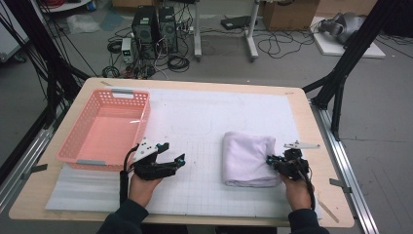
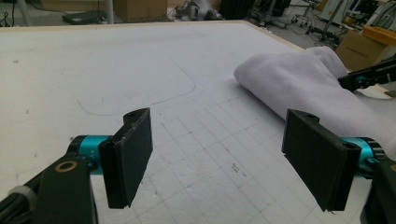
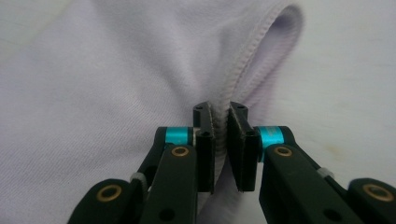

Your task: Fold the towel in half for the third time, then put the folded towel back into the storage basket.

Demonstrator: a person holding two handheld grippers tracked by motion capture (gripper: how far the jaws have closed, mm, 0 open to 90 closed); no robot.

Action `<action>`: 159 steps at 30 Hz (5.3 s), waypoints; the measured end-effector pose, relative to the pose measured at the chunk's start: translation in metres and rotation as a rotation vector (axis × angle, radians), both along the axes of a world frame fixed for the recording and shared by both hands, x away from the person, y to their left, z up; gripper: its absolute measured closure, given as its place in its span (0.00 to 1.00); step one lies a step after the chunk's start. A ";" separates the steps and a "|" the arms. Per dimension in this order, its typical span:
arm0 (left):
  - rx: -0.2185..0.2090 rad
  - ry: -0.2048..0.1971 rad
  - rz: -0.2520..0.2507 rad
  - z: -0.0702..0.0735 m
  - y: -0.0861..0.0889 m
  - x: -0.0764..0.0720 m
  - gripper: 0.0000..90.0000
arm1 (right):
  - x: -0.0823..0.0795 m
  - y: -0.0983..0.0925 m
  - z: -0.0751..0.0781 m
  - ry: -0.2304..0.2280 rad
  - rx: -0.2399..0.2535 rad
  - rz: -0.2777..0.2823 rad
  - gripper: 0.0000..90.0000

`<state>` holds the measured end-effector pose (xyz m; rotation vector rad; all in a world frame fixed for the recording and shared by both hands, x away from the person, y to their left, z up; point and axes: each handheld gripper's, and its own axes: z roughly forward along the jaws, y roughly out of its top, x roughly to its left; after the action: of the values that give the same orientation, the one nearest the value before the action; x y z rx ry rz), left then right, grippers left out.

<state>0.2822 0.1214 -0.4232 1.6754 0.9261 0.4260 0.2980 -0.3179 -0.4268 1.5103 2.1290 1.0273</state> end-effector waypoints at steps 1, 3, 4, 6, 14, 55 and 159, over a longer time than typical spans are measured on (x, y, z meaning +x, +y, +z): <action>-0.002 0.001 0.002 0.000 0.000 0.000 0.28 | -0.003 -0.003 0.002 -0.019 -0.043 -0.017 0.91; -0.003 -0.001 0.002 0.000 0.000 0.000 0.28 | -0.008 -0.007 0.003 -0.047 -0.127 -0.044 0.89; -0.001 0.001 0.003 0.000 0.000 0.000 0.28 | -0.008 -0.009 0.003 -0.054 -0.130 -0.041 0.84; 0.002 0.000 0.003 0.000 -0.001 0.000 0.28 | -0.009 -0.011 0.007 -0.100 -0.111 -0.045 0.72; -0.003 -0.002 -0.005 0.000 -0.002 0.000 0.28 | 0.017 0.007 0.014 -0.175 -0.107 0.031 0.61; -0.059 -0.041 -0.094 0.005 -0.006 0.003 0.18 | -0.033 -0.037 0.027 -0.295 -0.055 0.059 0.21; -0.008 -0.064 -0.372 0.008 -0.047 0.049 0.81 | -0.030 -0.021 0.026 -0.290 -0.051 0.109 0.21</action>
<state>0.3312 0.0741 -0.4151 1.7695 0.5510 0.2213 0.2682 -0.3387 -0.4003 1.1534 2.0318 1.1423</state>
